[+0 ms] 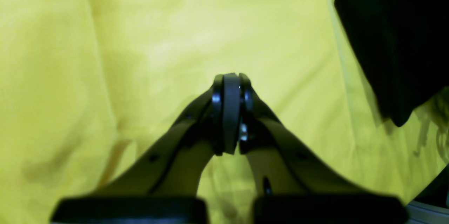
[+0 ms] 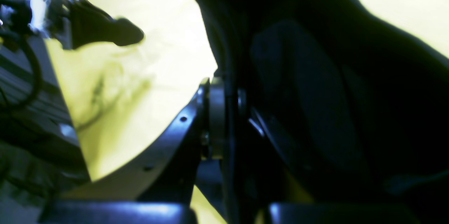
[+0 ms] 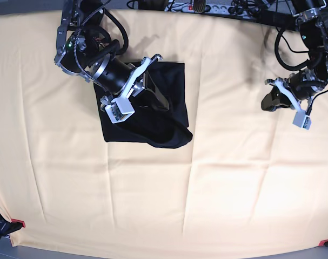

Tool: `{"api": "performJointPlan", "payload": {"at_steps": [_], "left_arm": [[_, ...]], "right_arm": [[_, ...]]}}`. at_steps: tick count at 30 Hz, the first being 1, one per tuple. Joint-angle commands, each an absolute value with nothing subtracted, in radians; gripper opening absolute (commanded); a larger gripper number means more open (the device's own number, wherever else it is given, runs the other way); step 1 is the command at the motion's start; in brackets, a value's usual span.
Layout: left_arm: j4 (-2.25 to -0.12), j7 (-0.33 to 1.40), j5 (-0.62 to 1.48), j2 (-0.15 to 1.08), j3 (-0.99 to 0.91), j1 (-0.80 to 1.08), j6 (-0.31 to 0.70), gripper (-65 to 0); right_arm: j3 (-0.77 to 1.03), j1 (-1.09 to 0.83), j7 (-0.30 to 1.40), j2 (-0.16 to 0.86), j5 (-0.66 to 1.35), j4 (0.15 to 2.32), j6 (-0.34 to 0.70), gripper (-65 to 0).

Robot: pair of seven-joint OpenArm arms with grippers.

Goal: Fold the T-shirt properly
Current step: 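Fold the held end over the folded half with the right gripper, then square the folded bundle's edges with both grippers, pushing toward each other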

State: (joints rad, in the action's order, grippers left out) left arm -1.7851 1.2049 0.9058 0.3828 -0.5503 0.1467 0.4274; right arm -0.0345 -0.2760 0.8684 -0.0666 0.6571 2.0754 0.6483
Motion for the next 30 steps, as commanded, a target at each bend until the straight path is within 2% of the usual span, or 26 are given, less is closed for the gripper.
{"api": "performJointPlan", "payload": {"at_steps": [1, 4, 5, 6, 9, 13, 17, 19, 21, 22, 24, 25, 30], "left_arm": [[-1.798, 1.186, 0.926, 0.399, -0.557, 0.136, 0.433, -65.0], [-1.798, 1.185, 0.926, 0.399, -0.557, 0.135, 0.433, -65.0], [-1.798, 1.184, 0.926, 0.399, -0.557, 0.135, 0.433, -65.0], [-1.798, 1.183, 0.926, 0.399, -0.557, 0.136, 0.433, -65.0], [-1.798, 1.183, 0.925, 0.399, -0.557, 0.136, 0.433, -65.0], [-1.798, 1.184, 0.925, 0.4, -0.557, 0.136, 0.434, -65.0], [-1.798, 1.184, 0.931, 0.402, -0.557, 0.136, 0.436, -65.0], [-1.798, 1.188, 0.956, 0.402, -0.557, 0.136, 0.469, -65.0], [-1.798, 1.2, 1.0, 0.402, -0.557, 0.136, 0.492, -65.0], [-1.798, 1.208, 1.021, 0.402, -0.557, 0.135, 0.505, -65.0], [-1.798, 1.214, 1.046, 0.402, -0.557, 0.136, 0.513, -65.0], [-1.798, 1.214, 1.049, 0.402, -0.557, 0.136, 0.513, -65.0], [-1.798, 1.213, 1.053, 0.402, -0.557, 0.136, 0.513, -65.0]], "right_arm": [[-0.051, -0.251, 0.833, -0.069, 0.686, 2.075, 0.66, -62.6], [-0.107, -0.196, 0.854, -0.068, 0.758, 2.07, 0.662, -28.3], [-0.121, -0.169, 0.879, -0.069, 0.801, 2.082, 0.662, -20.9], [-0.13, -0.145, 0.906, -0.069, 0.847, 2.102, 0.663, -19.0], [-0.125, -0.081, 0.979, -0.069, 0.952, 2.209, 0.698, -19.2], [-0.077, -0.075, 1.008, -0.063, 0.89, 2.342, 0.698, -19.2], [-0.004, -0.113, 1.008, -0.024, 0.857, 2.356, 0.698, -19.2], [0.032, -0.143, 1.008, 0.015, 0.86, 2.356, 0.686, -20.7], [0.063, -0.185, 1.009, 0.054, 0.859, 2.356, 0.671, -28.5], [0.074, -0.209, 1.011, 0.07, 0.858, 2.356, 0.671, -36.4], [0.081, -0.253, 1.018, 0.087, 0.846, 2.356, 0.674, -57.2], [0.08, -0.276, 1.018, 0.086, 0.826, 2.356, 0.673, -65.0], [0.025, -0.35, 0.904, 0.083, 0.679, 2.244, 0.698, -65.0]]}}
